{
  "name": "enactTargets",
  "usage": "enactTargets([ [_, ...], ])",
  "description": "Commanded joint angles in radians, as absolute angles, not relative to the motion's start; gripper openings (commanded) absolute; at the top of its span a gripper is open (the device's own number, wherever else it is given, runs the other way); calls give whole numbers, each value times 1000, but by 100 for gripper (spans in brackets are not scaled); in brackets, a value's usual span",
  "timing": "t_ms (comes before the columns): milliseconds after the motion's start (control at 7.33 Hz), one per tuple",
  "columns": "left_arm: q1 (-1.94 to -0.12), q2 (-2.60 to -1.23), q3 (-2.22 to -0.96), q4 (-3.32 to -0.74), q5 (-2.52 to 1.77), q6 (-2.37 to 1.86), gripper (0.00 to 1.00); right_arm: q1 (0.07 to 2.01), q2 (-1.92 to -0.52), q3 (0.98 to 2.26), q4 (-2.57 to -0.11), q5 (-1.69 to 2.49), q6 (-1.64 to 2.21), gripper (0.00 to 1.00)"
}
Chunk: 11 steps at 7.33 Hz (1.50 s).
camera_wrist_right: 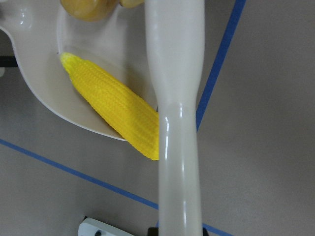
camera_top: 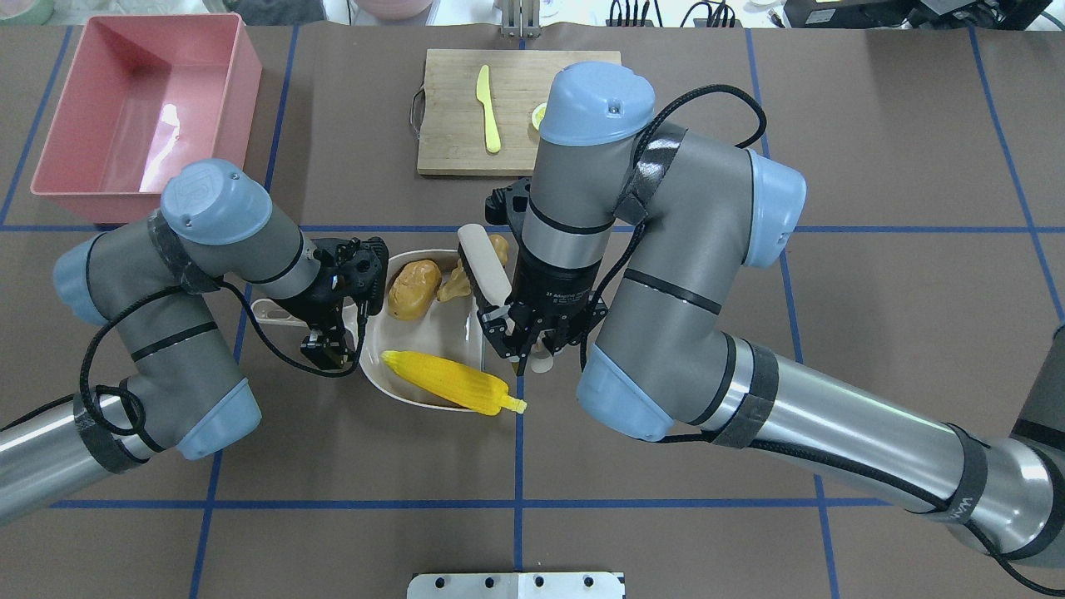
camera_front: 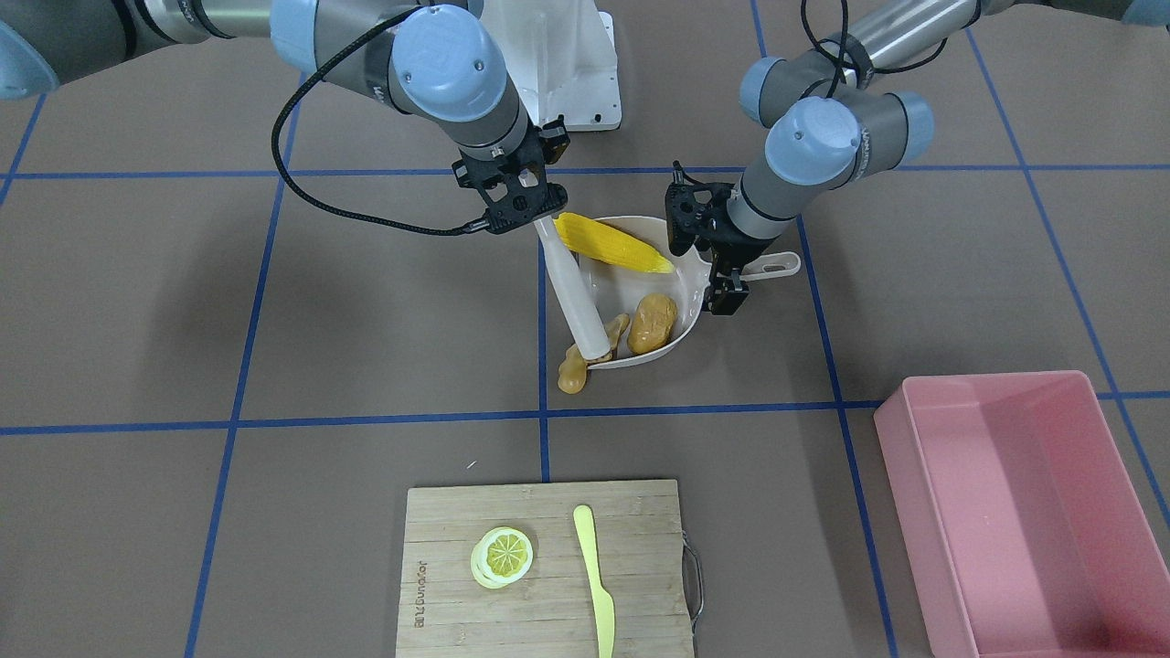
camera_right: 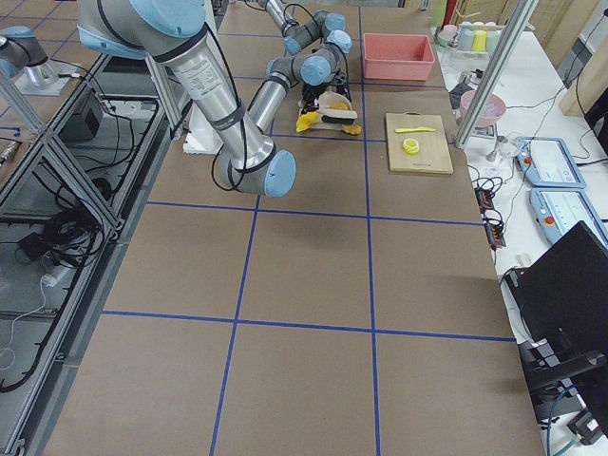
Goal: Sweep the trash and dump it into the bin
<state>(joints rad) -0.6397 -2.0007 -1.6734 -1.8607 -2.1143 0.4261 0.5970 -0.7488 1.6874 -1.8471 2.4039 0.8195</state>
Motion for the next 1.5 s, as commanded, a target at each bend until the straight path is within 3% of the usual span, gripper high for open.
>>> enactTargets([
  [0, -640, -2002, -1672, -1861, -2115, 425, 98, 650, -776, 1715, -1874, 2433, 810, 0],
  [273, -640, -2002, -1672, -1861, -2115, 425, 98, 715, -880, 1784, -1969, 2418, 628, 0],
  [682, -640, -2003, -1672, -1861, -2115, 422, 98, 665, -848, 1753, -1987, 2278, 578, 0],
  [955, -640, -2003, -1671, -1861, -2114, 422, 98, 644, -731, 1607, -1974, 2241, 591, 0],
  [1364, -640, -2005, -1669, -1861, -2114, 422, 98, 643, -726, 1523, -1879, 2227, 595, 0],
])
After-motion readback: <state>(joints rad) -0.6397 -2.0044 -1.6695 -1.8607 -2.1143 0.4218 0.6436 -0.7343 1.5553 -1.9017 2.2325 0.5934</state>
